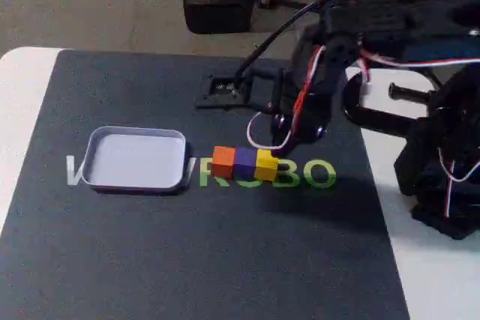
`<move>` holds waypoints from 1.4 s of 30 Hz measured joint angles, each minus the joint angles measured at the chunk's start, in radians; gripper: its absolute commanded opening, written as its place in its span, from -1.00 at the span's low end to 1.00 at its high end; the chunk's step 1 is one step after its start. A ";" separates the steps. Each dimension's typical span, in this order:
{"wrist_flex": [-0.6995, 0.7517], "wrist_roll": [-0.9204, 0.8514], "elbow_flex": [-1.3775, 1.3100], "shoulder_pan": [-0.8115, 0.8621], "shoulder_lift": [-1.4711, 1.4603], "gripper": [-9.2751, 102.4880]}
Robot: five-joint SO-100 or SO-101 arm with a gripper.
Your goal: Move blocks one by one until all three blocks are in the tray.
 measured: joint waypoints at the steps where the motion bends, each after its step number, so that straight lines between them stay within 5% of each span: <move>1: -0.006 0.000 0.000 0.008 -0.012 -0.79; 15: -0.009 -0.051 0.000 0.083 -0.018 -0.53; 42: -0.138 -0.144 0.014 0.141 -0.183 -0.52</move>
